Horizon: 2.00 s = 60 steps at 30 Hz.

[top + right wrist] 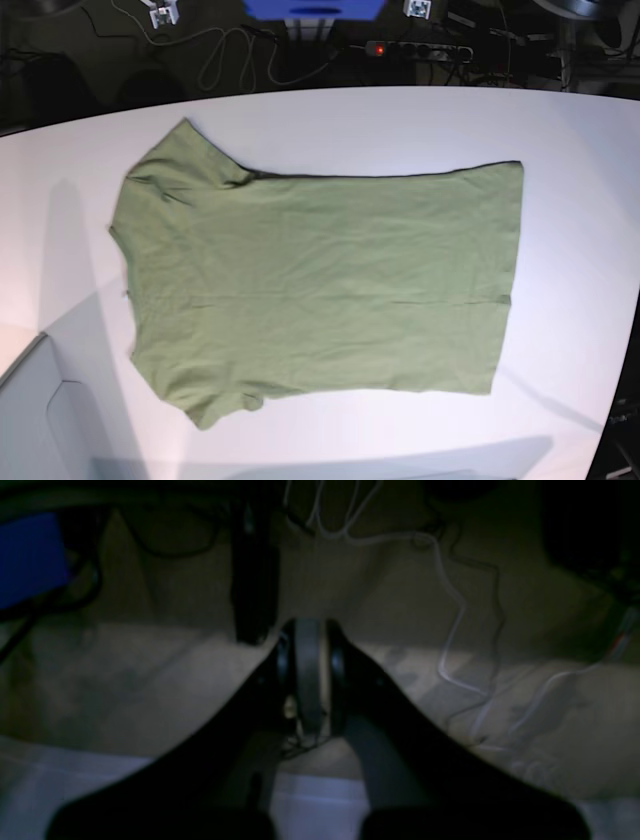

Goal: Fold the T-shirt properly
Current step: 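Lower both grippers to the shirt's shoulder corners at the collar edge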

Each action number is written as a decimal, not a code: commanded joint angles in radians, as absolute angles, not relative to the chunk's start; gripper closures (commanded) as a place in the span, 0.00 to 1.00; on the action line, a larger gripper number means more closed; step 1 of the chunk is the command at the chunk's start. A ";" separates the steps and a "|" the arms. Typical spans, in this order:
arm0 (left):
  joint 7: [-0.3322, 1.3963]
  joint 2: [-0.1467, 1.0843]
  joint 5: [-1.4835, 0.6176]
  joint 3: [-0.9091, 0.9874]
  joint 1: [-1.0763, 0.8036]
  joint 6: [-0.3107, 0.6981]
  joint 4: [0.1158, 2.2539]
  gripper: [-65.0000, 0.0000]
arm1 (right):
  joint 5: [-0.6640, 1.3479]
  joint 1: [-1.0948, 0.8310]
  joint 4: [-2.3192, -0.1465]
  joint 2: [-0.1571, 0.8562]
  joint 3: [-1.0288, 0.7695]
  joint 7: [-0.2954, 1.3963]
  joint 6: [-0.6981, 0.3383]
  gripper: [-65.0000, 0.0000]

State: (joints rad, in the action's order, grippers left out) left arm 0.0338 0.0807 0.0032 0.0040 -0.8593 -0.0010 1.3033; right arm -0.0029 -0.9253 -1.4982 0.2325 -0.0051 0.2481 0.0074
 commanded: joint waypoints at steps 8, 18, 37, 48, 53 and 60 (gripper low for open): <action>0.013 0.128 0.001 0.007 -1.007 -0.001 1.644 0.99 | -0.002 -1.067 -1.865 0.341 -0.012 0.329 -0.001 1.00; 0.013 0.130 0.001 0.042 -1.024 -0.005 1.868 0.86 | -0.002 -0.989 -2.112 0.314 -0.117 0.587 -0.007 1.00; 0.013 0.113 -0.076 0.174 -0.720 -0.002 1.900 0.45 | -0.001 -0.734 -2.112 0.311 -0.087 0.737 -0.010 0.53; 0.206 0.120 -0.352 0.421 -0.524 0.001 1.742 0.45 | -0.001 -0.685 -2.111 0.309 -0.016 0.736 -0.010 0.53; 0.208 0.117 -0.354 0.460 -0.478 0.001 1.692 0.45 | -0.001 -0.668 -2.111 0.309 -0.016 0.742 -0.010 0.53; 0.202 0.120 -0.352 0.452 -0.426 0.001 1.564 0.45 | -0.001 -0.662 -2.111 0.309 -0.010 0.742 -0.010 0.53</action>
